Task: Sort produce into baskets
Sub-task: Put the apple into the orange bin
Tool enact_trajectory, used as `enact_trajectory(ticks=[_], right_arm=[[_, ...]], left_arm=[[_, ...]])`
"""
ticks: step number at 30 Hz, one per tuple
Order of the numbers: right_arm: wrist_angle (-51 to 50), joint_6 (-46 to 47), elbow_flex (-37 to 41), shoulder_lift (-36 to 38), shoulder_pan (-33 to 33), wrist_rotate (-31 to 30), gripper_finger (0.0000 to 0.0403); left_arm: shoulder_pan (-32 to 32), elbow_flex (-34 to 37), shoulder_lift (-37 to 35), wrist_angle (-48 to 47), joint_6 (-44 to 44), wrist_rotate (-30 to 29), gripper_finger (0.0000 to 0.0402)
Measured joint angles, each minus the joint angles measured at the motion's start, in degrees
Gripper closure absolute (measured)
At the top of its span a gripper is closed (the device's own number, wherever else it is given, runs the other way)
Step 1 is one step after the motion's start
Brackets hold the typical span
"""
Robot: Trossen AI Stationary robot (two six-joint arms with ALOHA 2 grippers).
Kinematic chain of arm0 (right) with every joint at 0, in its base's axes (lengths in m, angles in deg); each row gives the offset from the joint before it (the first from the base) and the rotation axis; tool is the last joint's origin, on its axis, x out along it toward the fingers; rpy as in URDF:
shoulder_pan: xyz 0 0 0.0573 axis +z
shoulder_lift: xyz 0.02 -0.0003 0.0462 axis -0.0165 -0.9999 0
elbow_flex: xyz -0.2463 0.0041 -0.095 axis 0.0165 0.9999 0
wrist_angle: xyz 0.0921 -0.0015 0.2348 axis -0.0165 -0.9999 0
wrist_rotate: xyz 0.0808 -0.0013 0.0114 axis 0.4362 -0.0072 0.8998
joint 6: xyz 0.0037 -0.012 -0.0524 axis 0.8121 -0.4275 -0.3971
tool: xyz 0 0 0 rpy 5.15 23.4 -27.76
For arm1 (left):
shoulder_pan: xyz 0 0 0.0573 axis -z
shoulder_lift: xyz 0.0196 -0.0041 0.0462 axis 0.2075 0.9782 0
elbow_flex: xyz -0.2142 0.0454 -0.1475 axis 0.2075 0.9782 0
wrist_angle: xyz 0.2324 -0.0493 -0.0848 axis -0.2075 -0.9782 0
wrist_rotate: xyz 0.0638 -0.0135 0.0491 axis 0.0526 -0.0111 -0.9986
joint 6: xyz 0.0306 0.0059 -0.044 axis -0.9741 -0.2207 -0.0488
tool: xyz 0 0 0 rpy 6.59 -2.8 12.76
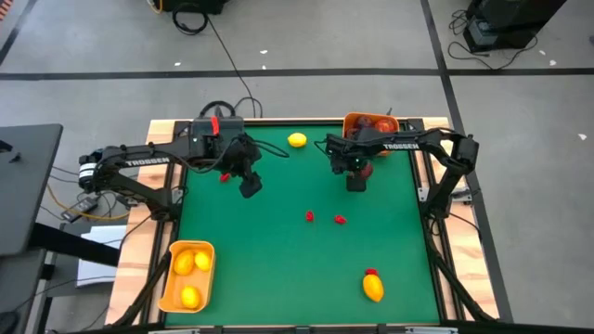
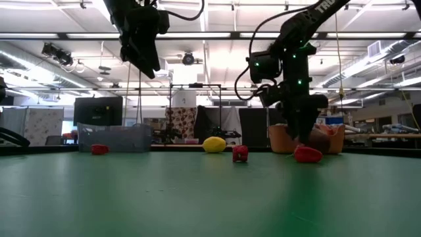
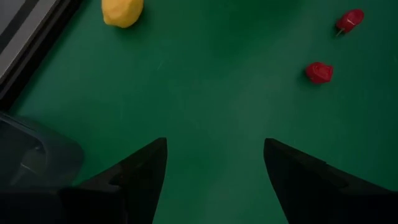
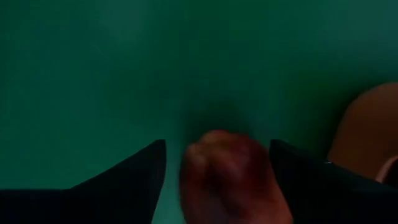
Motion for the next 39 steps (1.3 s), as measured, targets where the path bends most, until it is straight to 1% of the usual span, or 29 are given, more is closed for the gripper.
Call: enact_trajectory(ticks=[7, 17, 21, 25, 28, 31, 34, 39], right_arm=[[0.00, 5.81, 0.64, -0.02, 0.07, 0.23, 0.0195], [0.38, 13.72, 0.64, -0.02, 0.17, 4.56, 0.0316], [2.31, 16.20, 0.64, -0.02, 0.17, 7.67, 0.0359], [5.56, 20.23, 0.64, 0.02, 0.75, 13.85, 0.0387], [8.69, 22.67, 0.64, 0.58, 2.10, 15.80, 0.0390], [11.23, 23.25, 0.64, 1.94, 3.48, 15.03, 0.0376], [11.58, 22.16, 0.64, 3.67, 4.35, 13.45, 0.0348], [9.28, 21.55, 0.64, 8.27, 4.61, 11.62, 0.0289]], left_arm=[[0.01, 0.00, -0.01, 3.54, 0.00, -0.06, 0.0129], [0.00, 0.00, 0.00, 3.98, -0.62, -0.10, 0.0129], [0.02, 0.00, 0.00, 4.13, -1.84, -0.54, 0.0129], [0.02, 0.00, -0.01, 6.00, -1.82, -4.43, 0.0129], [0.01, 0.00, 0.00, 8.52, -1.63, -5.06, 0.0129], [0.02, 0.00, -0.01, 10.92, -1.60, -5.08, 0.0128], [-0.09, 0.00, 0.00, 10.46, -0.06, -5.11, 0.0129], [-0.48, 0.00, 0.00, 5.30, 0.96, -5.06, 0.0129]])
